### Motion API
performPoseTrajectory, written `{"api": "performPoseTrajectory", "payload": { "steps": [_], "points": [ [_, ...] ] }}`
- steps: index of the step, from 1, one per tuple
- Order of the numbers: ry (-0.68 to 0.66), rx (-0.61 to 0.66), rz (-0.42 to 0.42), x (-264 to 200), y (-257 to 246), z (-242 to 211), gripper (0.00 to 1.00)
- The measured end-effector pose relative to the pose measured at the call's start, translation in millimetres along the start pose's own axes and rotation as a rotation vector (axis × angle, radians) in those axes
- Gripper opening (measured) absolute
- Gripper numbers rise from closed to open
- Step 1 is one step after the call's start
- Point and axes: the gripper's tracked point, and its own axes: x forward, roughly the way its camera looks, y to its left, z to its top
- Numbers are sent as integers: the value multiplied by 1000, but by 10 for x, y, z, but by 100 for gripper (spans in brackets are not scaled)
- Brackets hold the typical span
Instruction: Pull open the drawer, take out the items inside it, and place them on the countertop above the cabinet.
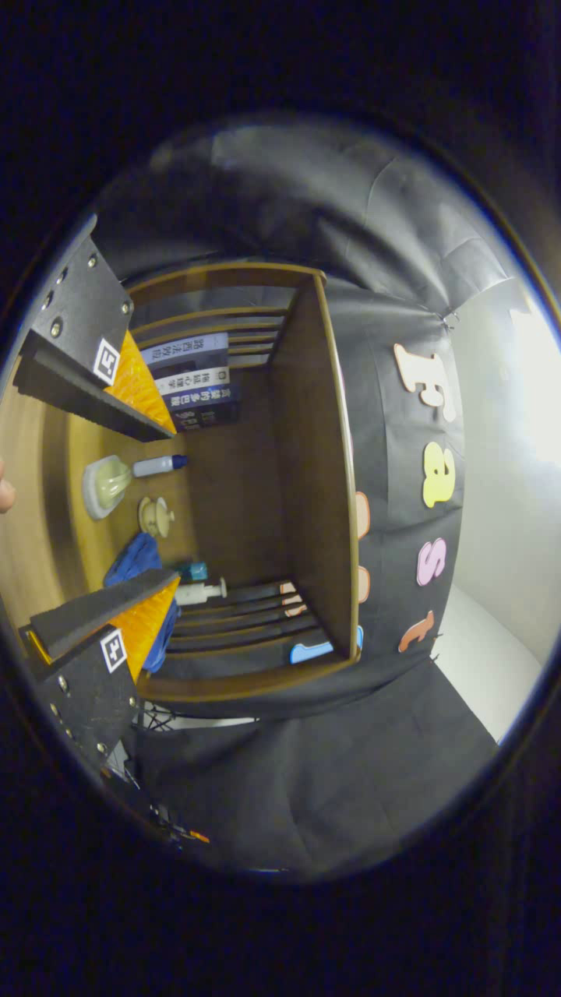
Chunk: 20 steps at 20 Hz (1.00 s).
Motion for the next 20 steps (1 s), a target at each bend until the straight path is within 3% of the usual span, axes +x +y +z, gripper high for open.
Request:
{"api": "performPoseTrajectory", "payload": {
  "steps": [4, 10, 15, 20],
  "points": [
    [23, 17, -39, -638, -226, -181, 98],
    [141, 39, -77, -1456, -366, -915, 98],
    [260, 35, -35, -1737, -250, -1481, 98],
    [302, 22, -16, -1673, -160, -1689, 98]
  ]
}}
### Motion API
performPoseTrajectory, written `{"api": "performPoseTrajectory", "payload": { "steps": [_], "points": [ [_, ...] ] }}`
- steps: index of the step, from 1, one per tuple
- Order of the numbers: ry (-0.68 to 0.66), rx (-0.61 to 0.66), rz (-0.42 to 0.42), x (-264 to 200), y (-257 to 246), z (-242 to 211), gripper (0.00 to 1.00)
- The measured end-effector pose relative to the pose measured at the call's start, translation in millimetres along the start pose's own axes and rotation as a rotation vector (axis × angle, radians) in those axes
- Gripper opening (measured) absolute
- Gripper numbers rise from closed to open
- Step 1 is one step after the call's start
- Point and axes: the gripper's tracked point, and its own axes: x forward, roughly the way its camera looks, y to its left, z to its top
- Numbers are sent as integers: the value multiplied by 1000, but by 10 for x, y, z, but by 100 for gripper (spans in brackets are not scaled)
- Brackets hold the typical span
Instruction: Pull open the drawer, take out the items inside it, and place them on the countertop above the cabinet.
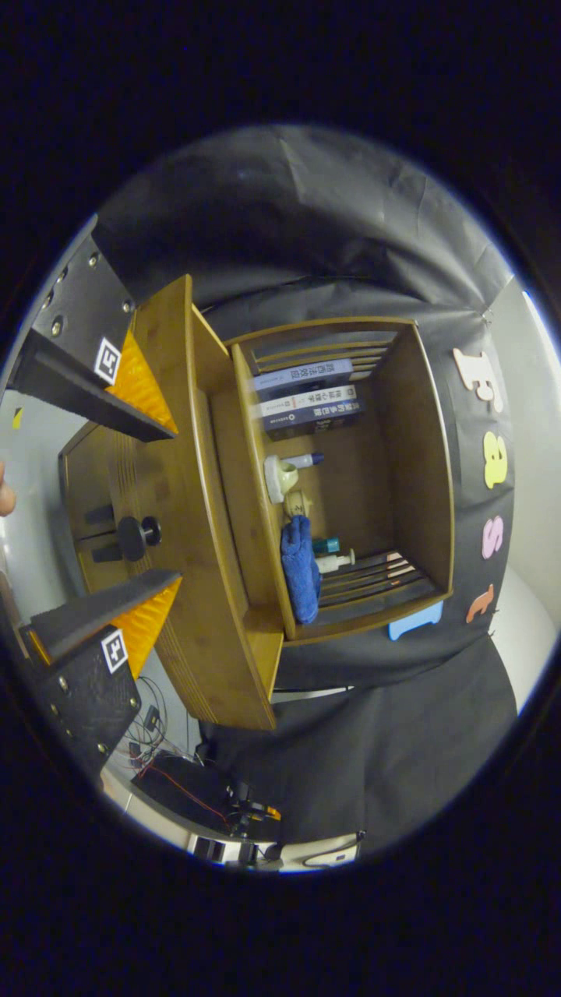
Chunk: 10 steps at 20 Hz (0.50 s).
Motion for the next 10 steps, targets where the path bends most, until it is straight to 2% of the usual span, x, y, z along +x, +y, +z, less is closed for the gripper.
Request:
{"api": "performPoseTrajectory", "payload": {
  "steps": [10],
  "points": [
    [87, -58, 15, 235, 96, -245, 98]
  ]
}}
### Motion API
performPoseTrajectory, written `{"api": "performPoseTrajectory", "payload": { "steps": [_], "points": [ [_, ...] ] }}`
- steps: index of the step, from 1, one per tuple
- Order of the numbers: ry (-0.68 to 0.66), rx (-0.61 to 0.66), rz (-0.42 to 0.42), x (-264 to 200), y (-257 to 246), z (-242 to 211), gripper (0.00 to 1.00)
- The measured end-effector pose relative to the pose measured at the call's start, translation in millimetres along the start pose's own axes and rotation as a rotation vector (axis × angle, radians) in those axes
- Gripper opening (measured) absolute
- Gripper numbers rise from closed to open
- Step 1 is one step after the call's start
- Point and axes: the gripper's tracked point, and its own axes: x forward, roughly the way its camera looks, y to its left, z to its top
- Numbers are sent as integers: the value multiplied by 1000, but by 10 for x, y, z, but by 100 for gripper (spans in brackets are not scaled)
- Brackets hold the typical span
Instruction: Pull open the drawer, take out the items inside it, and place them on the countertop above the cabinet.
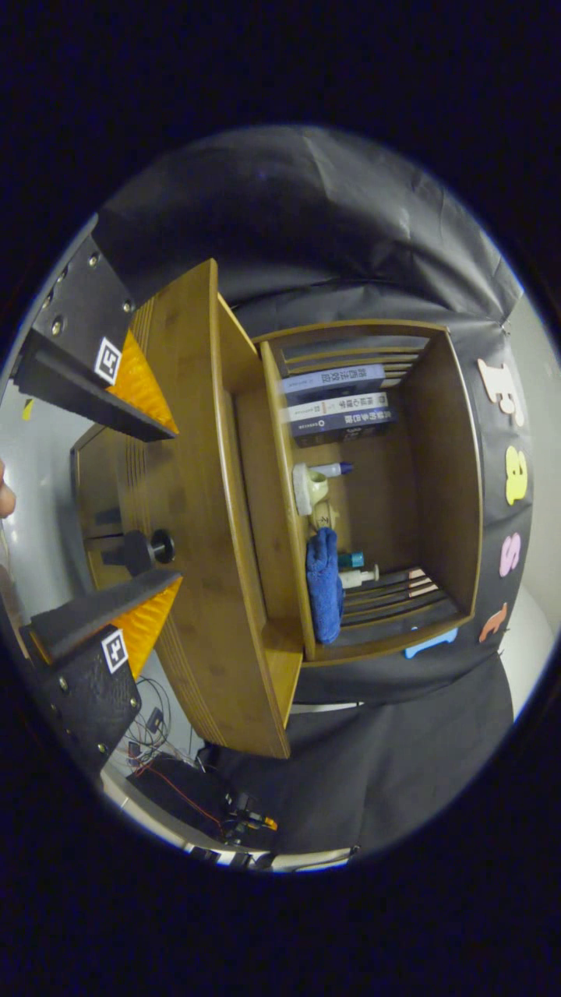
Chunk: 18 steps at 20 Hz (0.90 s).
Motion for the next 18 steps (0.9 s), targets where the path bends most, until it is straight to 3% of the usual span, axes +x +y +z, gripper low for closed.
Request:
{"api": "performPoseTrajectory", "payload": {
  "steps": [18],
  "points": [
    [14, -42, -31, 184, -57, -38, 98]
  ]
}}
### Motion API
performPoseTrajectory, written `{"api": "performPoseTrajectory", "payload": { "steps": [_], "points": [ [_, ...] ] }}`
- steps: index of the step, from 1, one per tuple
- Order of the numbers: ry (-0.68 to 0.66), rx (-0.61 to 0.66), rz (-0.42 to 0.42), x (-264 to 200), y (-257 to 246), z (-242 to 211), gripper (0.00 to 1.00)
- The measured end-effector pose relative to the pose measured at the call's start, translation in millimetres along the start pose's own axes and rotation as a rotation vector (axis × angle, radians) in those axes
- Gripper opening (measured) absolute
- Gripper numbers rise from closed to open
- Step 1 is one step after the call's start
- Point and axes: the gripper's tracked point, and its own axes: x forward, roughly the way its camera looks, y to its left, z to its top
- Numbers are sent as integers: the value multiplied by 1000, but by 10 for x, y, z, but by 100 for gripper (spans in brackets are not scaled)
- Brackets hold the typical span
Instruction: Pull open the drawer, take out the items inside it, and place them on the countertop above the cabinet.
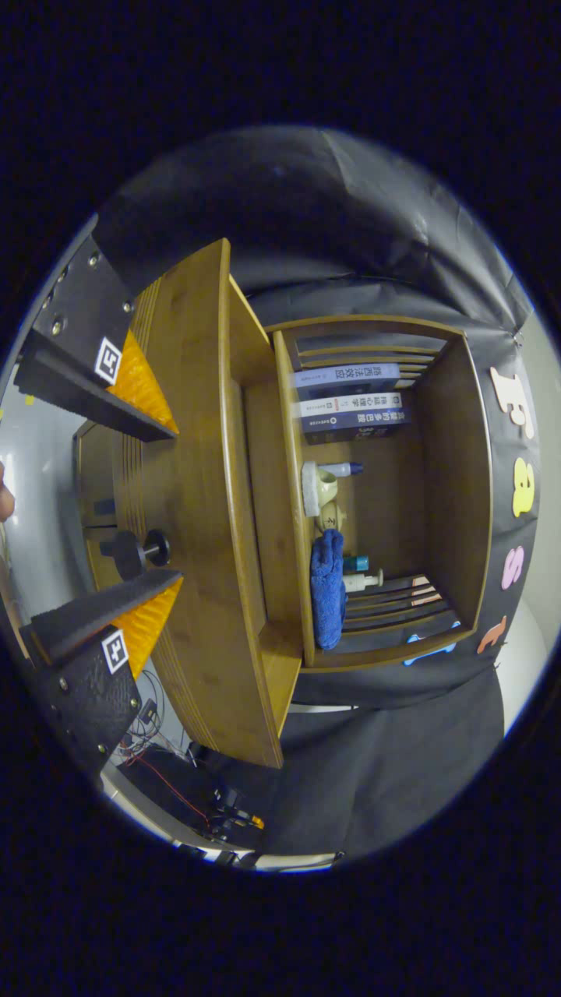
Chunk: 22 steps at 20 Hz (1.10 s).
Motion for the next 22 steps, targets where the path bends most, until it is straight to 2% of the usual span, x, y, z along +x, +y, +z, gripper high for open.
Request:
{"api": "performPoseTrajectory", "payload": {
  "steps": [3, 22],
  "points": [
    [33, -13, -22, 76, -43, -69, 98],
    [42, -9, 12, 223, -99, -30, 98]
  ]
}}
